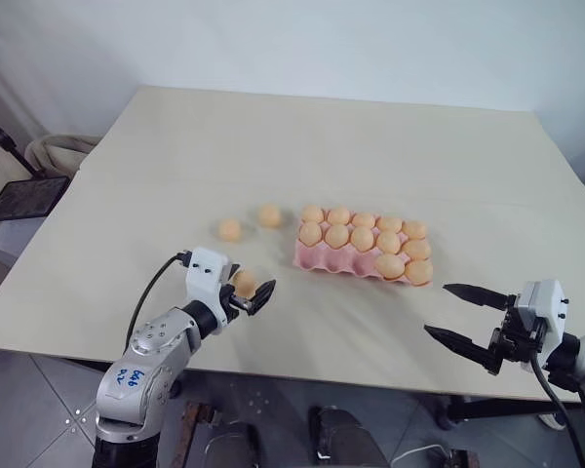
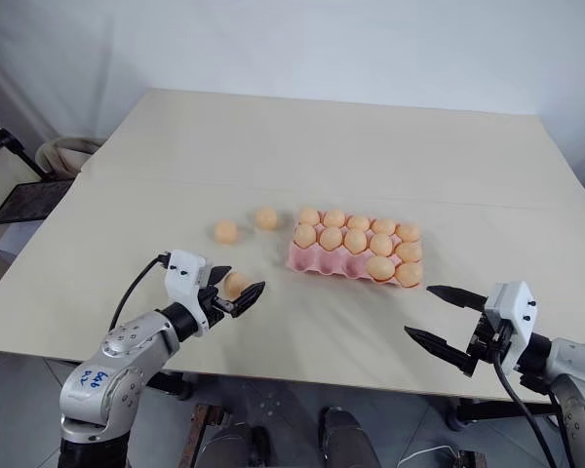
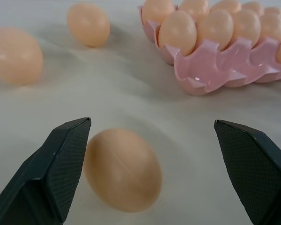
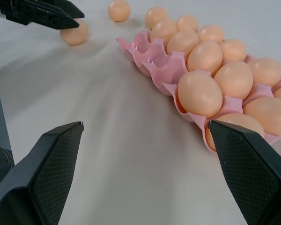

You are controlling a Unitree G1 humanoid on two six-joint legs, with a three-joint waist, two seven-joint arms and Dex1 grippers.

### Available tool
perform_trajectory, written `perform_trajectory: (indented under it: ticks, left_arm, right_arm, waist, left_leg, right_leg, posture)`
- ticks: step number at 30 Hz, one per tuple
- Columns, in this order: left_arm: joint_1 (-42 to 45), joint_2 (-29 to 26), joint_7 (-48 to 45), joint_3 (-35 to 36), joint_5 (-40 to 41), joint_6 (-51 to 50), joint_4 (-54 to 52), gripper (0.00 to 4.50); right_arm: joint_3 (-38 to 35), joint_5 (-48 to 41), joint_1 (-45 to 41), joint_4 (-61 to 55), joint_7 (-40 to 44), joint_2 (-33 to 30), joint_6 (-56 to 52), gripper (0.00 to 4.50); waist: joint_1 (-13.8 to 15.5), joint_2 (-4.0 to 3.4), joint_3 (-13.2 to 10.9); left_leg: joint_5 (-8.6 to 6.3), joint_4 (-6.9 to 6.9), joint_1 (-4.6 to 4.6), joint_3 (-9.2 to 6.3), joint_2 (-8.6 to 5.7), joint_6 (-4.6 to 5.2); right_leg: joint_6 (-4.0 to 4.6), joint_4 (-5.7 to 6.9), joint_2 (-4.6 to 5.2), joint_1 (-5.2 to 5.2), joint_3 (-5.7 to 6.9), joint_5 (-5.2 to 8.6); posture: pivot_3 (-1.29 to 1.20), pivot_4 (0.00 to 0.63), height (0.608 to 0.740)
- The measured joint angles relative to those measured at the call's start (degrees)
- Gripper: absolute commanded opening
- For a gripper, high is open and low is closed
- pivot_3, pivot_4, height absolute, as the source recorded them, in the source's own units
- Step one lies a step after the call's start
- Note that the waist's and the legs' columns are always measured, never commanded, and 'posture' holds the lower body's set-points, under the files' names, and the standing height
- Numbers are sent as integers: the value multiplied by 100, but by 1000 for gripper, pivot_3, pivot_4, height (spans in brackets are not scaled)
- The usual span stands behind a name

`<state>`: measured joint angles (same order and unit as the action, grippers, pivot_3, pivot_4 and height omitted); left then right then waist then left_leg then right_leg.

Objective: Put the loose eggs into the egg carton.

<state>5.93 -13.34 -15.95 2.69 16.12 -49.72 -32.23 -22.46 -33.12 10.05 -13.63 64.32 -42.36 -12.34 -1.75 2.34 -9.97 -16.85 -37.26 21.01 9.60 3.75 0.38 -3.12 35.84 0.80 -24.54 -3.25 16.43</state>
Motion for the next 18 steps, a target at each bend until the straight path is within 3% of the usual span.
perform_trajectory:
  ticks: [18]
  left_arm:
    - [-19,93,150,-155,-17,37,397,4484]
  right_arm:
    - [243,128,-54,61,-154,107,111,4500]
  waist:
    - [-2,0,0]
  left_leg:
    - [-1,4,2,-1,0,-1]
  right_leg:
    - [0,-3,0,-1,1,0]
  posture:
    - [0,150,740]
